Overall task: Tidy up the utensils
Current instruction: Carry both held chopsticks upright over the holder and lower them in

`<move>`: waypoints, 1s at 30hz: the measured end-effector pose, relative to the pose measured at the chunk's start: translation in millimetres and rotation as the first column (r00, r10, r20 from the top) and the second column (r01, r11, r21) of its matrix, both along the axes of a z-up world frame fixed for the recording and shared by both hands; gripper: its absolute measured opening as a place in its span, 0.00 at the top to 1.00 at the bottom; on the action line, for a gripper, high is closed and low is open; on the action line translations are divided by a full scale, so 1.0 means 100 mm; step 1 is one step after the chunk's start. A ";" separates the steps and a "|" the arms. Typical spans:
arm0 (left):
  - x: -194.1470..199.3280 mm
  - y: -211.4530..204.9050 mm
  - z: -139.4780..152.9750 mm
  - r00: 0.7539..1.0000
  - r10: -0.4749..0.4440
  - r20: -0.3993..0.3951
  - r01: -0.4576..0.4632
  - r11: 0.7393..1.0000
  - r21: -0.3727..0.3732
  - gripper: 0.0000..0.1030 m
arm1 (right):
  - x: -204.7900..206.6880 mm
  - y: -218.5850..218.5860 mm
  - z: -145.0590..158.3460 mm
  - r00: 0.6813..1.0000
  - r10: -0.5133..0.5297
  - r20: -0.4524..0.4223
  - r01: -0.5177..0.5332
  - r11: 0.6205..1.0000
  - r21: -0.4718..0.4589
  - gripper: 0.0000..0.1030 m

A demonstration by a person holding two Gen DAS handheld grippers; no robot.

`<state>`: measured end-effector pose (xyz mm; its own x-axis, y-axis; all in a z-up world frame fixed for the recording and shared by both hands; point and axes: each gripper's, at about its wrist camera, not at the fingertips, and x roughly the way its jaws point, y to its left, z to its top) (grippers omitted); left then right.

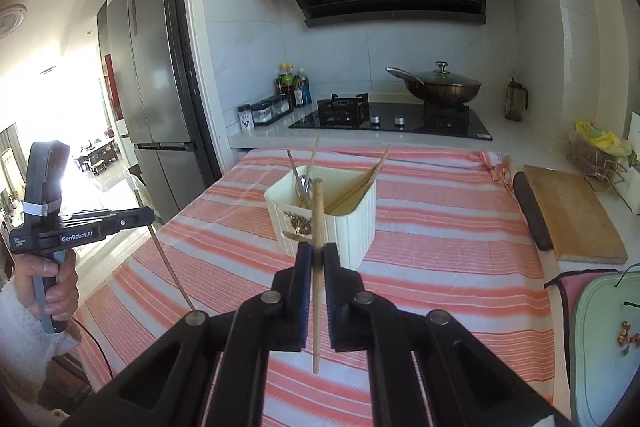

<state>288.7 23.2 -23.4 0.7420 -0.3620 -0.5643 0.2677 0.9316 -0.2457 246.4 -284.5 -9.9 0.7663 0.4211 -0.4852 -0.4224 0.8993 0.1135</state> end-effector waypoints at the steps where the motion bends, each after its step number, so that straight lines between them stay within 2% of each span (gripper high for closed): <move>1: -0.01 0.00 0.01 1.000 -0.002 0.000 0.002 1.000 0.005 0.97 | 0.00 0.01 0.03 1.000 0.004 0.008 -0.004 1.000 -0.003 0.94; 5: -0.01 0.00 0.08 1.000 -0.003 0.008 0.003 1.000 0.017 0.97 | 0.06 0.04 0.11 1.000 0.010 0.024 -0.009 0.999 -0.032 0.94; 9: 0.03 0.07 0.26 1.000 -0.004 0.030 0.004 1.000 -0.009 0.97 | 0.14 -0.01 0.17 0.999 -0.011 0.039 0.012 1.000 -0.029 0.94; 15: 0.30 0.14 0.94 0.988 0.027 0.152 -0.020 0.999 -0.049 0.97 | 0.39 -0.01 0.59 0.988 -0.035 0.150 0.038 0.999 -0.018 0.94; 19: 0.67 0.13 1.41 0.963 0.094 0.254 -0.070 0.992 -0.101 0.97 | 0.67 0.08 0.91 0.966 -0.042 0.253 0.043 0.999 0.004 0.94; 21: 0.89 0.10 1.52 0.945 0.135 0.297 -0.108 0.989 -0.105 0.97 | 0.81 0.16 1.00 0.949 -0.045 0.311 0.044 0.999 0.010 0.94; 23: 1.14 0.03 1.52 0.933 0.166 0.318 -0.146 0.985 -0.087 0.97 | 0.97 0.27 1.01 0.938 -0.034 0.345 0.031 0.999 0.016 0.94; 25: 1.42 -0.05 1.40 0.938 0.178 0.297 -0.166 0.984 -0.065 0.97 | 1.15 0.39 0.95 0.935 -0.020 0.355 0.020 1.000 0.005 0.94; 30: 2.09 -0.23 0.82 0.977 0.170 0.127 -0.171 0.985 0.001 0.97 | 1.78 0.63 0.48 0.980 0.027 0.197 -0.026 1.000 -0.006 0.94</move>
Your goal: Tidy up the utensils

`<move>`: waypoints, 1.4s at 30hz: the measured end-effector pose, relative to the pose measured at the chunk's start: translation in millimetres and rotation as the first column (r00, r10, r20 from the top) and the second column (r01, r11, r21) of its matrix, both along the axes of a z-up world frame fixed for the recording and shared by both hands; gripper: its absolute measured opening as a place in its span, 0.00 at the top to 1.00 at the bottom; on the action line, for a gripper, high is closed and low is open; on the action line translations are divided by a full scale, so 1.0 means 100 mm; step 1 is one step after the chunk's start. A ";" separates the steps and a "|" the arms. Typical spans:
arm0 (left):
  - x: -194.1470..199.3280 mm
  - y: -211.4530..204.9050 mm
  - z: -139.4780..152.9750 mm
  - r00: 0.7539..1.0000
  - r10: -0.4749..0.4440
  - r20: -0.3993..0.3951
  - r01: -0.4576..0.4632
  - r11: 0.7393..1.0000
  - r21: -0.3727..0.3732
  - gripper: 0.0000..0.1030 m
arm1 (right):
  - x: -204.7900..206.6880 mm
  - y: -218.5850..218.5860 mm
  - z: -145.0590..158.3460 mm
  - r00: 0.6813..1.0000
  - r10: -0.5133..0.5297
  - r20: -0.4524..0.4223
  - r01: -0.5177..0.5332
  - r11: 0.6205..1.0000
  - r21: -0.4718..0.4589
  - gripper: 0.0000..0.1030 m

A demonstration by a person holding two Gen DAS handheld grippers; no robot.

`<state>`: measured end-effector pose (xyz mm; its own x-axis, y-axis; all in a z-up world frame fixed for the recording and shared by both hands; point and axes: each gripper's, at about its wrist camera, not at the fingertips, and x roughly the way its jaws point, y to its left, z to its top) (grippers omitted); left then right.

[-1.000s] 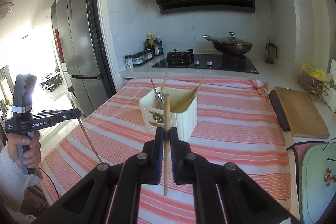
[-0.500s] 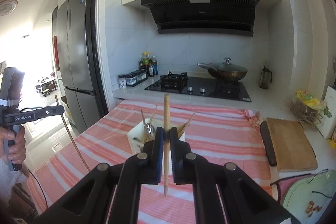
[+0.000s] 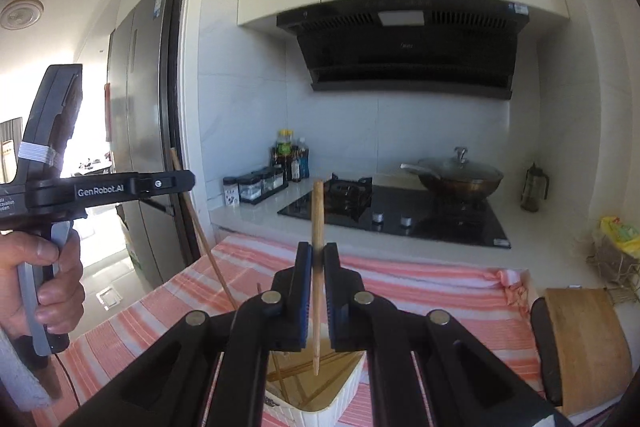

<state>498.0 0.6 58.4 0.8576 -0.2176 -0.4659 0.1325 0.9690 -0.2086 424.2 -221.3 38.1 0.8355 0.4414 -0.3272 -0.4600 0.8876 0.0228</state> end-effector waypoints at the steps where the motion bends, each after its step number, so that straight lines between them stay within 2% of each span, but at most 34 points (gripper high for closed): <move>1: 0.11 -0.02 -0.12 0.999 -0.001 -0.039 0.001 1.000 0.004 0.97 | 0.15 0.05 -0.12 0.998 0.010 -0.063 -0.011 1.000 -0.015 0.94; 4: 0.44 -0.07 -0.48 0.986 -0.012 -0.169 0.014 1.000 0.010 0.96 | 0.57 0.17 -0.47 0.972 0.033 -0.233 -0.042 0.999 -0.032 0.94; 7: 0.59 -0.08 -0.74 0.972 0.010 -0.234 -0.003 1.000 0.030 0.92 | 0.90 0.23 -0.72 0.935 0.015 -0.354 -0.032 0.999 -0.042 0.93; 8: 0.59 -0.08 -0.79 0.969 0.014 -0.246 -0.007 0.999 0.032 0.80 | 0.97 0.24 -0.77 0.924 0.002 -0.383 -0.019 0.999 -0.039 0.92; 9: 0.56 -0.08 -0.82 0.968 0.012 -0.250 -0.004 1.000 0.030 0.57 | 1.01 0.24 -0.79 0.919 -0.015 -0.394 0.001 0.999 -0.034 0.88; 11: 0.41 -0.04 -0.80 0.976 0.018 -0.215 -0.007 0.999 0.048 0.32 | 0.98 0.18 -0.77 0.923 -0.040 -0.383 0.037 0.999 -0.015 0.68; 12: 0.30 -0.03 -0.76 0.983 0.027 -0.182 -0.013 0.997 0.078 0.28 | 0.92 0.12 -0.73 0.929 -0.042 -0.367 0.048 0.999 0.007 0.48; 13: 0.17 -0.03 -0.73 0.988 0.041 -0.150 -0.023 0.993 0.117 0.26 | 0.83 0.06 -0.68 0.939 -0.040 -0.340 0.054 0.998 0.032 0.39; 14: 0.03 -0.04 -0.70 0.991 0.061 -0.120 -0.041 0.987 0.158 0.20 | 0.71 0.00 -0.62 0.949 -0.042 -0.312 0.059 0.997 0.046 0.38; 15: -0.12 -0.06 -0.68 0.993 0.079 -0.092 -0.061 0.980 0.191 0.09 | 0.59 -0.05 -0.58 0.956 -0.053 -0.287 0.068 0.997 0.042 0.36; 17: -0.43 -0.08 -0.65 0.995 0.082 -0.053 -0.070 0.979 0.193 0.00 | 0.31 -0.13 -0.52 0.964 -0.098 -0.247 0.099 0.995 -0.007 0.26; 19: -0.73 -0.12 -0.68 0.996 0.060 -0.061 -0.048 0.984 0.174 0.00 | 0.04 -0.16 -0.47 0.964 -0.149 -0.222 0.138 0.988 -0.061 0.17; 24: -1.41 -0.25 -0.78 0.989 0.127 -0.077 -0.112 0.977 0.179 0.00 | -0.73 -0.25 -0.45 0.948 -0.266 -0.173 0.248 0.961 -0.121 0.17; 27: -1.70 -0.25 -0.81 0.984 0.153 -0.090 -0.137 0.978 0.158 0.00 | -1.13 -0.31 -0.48 0.937 -0.297 -0.184 0.284 0.954 -0.098 0.16; 30: -1.98 -0.27 -0.80 0.982 0.179 -0.065 -0.165 0.969 0.182 0.00 | -1.47 -0.27 -0.51 0.935 -0.321 -0.151 0.304 0.945 -0.123 0.16; 33: -2.19 -0.31 -0.77 0.981 0.191 -0.046 -0.177 0.962 0.209 0.00 | -1.69 -0.19 -0.51 0.935 -0.330 -0.128 0.310 0.938 -0.157 0.16; 37: -2.39 -0.35 -0.73 0.970 0.241 -0.022 -0.226 0.934 0.278 0.00 | -1.96 -0.12 -0.46 0.938 -0.334 -0.097 0.318 0.936 -0.151 0.16; 42: -2.59 -0.33 -0.60 0.974 0.226 -0.010 -0.217 0.947 0.237 0.00 | -2.10 -0.06 -0.38 0.945 -0.312 -0.093 0.299 0.945 -0.135 0.16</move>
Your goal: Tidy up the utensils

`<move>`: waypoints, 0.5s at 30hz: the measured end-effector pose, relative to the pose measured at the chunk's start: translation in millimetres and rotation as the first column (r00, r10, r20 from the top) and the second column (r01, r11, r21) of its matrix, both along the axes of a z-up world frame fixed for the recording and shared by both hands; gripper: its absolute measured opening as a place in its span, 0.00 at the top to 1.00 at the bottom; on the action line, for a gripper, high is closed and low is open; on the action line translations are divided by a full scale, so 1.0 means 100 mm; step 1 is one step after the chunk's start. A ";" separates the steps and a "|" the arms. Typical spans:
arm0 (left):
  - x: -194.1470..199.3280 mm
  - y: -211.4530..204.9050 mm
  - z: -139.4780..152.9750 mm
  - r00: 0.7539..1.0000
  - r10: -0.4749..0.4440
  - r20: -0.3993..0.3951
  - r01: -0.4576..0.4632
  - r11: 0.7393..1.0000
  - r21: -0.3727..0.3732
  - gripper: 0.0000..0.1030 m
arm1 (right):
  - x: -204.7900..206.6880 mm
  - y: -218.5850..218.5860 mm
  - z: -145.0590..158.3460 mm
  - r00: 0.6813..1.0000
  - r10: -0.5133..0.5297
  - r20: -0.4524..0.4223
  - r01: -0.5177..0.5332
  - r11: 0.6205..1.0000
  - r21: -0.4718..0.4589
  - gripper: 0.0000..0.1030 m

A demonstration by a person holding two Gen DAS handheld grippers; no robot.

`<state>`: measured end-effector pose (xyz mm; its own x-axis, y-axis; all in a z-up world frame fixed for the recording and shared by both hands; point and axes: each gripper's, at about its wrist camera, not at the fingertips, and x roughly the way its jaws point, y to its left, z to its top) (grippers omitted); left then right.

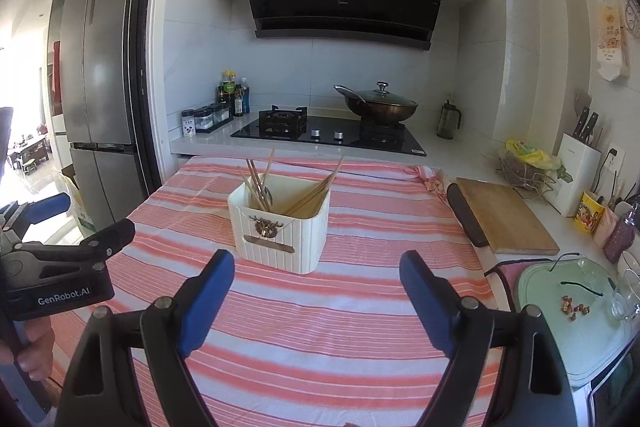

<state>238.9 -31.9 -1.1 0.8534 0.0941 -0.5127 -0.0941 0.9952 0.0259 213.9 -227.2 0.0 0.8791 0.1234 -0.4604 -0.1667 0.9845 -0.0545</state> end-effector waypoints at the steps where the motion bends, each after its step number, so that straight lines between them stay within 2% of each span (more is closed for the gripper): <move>1: -0.02 0.01 0.03 1.000 -0.002 0.001 0.002 1.000 -0.010 0.00 | -0.03 0.02 0.01 1.000 0.002 0.001 -0.002 1.000 -0.003 0.16; 7: -0.12 0.02 0.12 0.999 0.033 0.013 -0.033 0.999 -0.009 0.00 | -0.14 0.06 0.05 1.000 0.015 0.005 -0.015 1.000 -0.001 0.16; 15: -0.15 0.00 0.18 1.000 0.031 -0.001 -0.031 1.000 0.001 0.00 | -0.18 0.01 0.13 1.000 -0.003 0.011 0.003 1.000 0.022 0.16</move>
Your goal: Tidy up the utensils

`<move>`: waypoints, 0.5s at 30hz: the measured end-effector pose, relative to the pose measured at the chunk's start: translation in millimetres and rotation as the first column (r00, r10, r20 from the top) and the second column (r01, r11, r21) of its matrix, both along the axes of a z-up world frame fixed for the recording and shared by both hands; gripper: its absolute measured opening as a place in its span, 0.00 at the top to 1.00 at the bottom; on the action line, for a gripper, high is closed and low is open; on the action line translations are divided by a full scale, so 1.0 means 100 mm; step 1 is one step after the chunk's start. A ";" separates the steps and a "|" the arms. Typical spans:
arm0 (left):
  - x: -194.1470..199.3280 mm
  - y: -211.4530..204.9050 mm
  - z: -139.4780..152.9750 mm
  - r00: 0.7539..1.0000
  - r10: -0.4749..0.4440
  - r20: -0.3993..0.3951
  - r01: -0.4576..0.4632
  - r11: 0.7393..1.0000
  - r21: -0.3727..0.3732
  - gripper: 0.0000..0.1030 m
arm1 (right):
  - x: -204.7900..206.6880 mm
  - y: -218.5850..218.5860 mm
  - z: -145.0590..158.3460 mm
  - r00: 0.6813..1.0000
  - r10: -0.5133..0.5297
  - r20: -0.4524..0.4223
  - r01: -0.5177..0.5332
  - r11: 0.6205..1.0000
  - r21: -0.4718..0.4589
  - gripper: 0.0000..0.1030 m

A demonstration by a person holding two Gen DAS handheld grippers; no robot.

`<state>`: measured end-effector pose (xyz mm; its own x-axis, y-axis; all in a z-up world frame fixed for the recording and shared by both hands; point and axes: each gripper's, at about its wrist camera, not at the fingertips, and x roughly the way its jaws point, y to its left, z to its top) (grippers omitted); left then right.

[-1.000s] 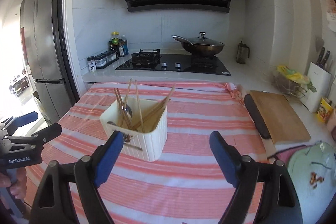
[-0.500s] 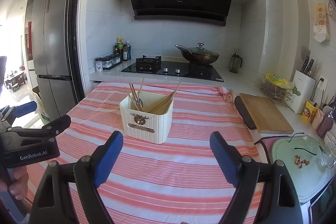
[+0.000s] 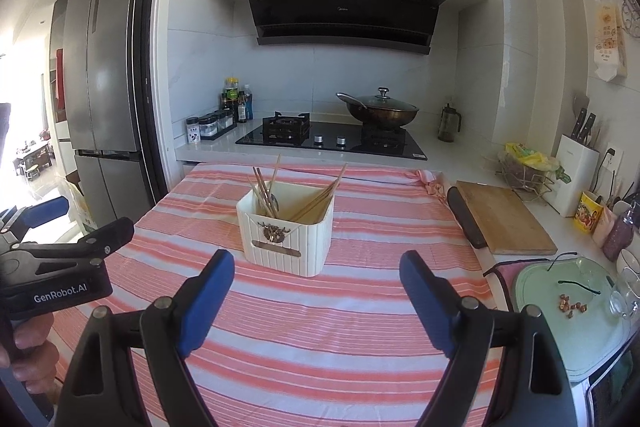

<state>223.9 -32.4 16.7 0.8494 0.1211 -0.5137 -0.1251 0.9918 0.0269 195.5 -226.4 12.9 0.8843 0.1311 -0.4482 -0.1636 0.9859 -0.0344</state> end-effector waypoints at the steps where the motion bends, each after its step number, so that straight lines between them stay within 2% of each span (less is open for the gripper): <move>1: 0.00 0.00 0.01 1.000 -0.001 -0.002 0.001 1.000 0.001 0.00 | 0.00 -0.01 0.01 1.000 -0.002 0.000 0.002 1.000 0.004 0.16; 15: -0.05 0.01 0.00 1.000 -0.015 0.003 0.015 1.000 0.017 0.00 | -0.02 -0.01 0.04 1.000 -0.008 0.004 0.008 1.000 0.013 0.16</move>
<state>218.5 -31.9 16.3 0.8526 0.1167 -0.5093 -0.1100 0.9930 0.0435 194.0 -227.5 16.8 0.8872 0.1297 -0.4427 -0.1556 0.9876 -0.0225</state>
